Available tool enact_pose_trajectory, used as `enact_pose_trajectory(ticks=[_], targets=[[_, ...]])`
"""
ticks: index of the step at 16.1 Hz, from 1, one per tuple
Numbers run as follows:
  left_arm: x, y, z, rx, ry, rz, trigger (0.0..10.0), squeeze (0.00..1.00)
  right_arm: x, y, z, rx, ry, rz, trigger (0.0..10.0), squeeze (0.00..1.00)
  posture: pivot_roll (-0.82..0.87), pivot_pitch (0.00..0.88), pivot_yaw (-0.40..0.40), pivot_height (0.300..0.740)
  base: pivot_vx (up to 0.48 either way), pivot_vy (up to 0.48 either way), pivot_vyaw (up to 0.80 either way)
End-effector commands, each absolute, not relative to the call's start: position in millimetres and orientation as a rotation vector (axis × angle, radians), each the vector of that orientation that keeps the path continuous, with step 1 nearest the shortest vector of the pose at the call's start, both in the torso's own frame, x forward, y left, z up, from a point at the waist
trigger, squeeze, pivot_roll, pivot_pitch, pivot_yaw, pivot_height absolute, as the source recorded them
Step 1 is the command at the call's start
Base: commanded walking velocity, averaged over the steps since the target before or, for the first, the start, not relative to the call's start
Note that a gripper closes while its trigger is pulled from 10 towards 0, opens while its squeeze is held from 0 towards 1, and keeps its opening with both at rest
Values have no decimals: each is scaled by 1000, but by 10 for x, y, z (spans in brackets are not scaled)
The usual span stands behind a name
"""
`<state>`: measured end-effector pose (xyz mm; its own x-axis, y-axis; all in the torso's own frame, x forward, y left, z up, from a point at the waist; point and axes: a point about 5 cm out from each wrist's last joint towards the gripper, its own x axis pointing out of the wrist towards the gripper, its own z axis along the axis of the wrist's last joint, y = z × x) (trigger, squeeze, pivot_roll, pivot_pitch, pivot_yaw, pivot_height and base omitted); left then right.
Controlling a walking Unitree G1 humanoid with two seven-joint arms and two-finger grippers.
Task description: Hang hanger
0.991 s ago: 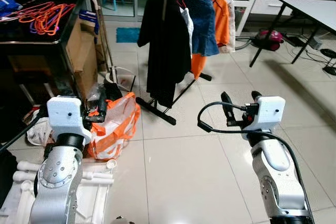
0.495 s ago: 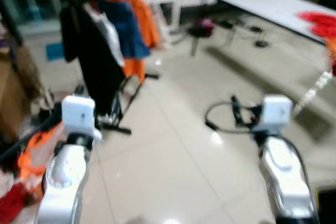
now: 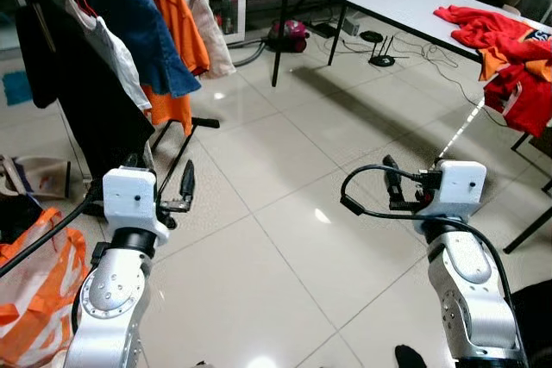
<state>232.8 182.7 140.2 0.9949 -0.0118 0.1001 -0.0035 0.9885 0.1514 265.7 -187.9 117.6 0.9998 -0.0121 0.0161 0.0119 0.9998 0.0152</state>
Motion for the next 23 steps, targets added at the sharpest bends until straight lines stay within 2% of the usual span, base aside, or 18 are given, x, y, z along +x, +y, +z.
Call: enact_pose_trajectory(ticks=[1,8,16,19,23], targets=[[2348,1775,1463,158,-129,-24,10000,0,2662,-1857,1249,15,-47,7,10000,0,-46,0,-67,740,326,0,0],[2338,1852,1518,176,-147,8,10000,0,2701,-1766,1162,40,-11,29,10000,0,-6,0,-83,740,416,0,-142],[2301,1894,1502,222,-135,-2,10000,0,2704,-1810,1159,74,-42,-2,10000,0,11,0,-75,740,435,0,0],[2354,1927,1535,240,-142,-10,10000,0,2661,-1847,994,166,5,-60,10000,0,27,0,-44,740,439,0,0],[2475,2089,1642,254,-146,-26,10000,0,2665,-1764,1019,154,-26,-73,10000,0,34,0,39,740,438,0,0]])
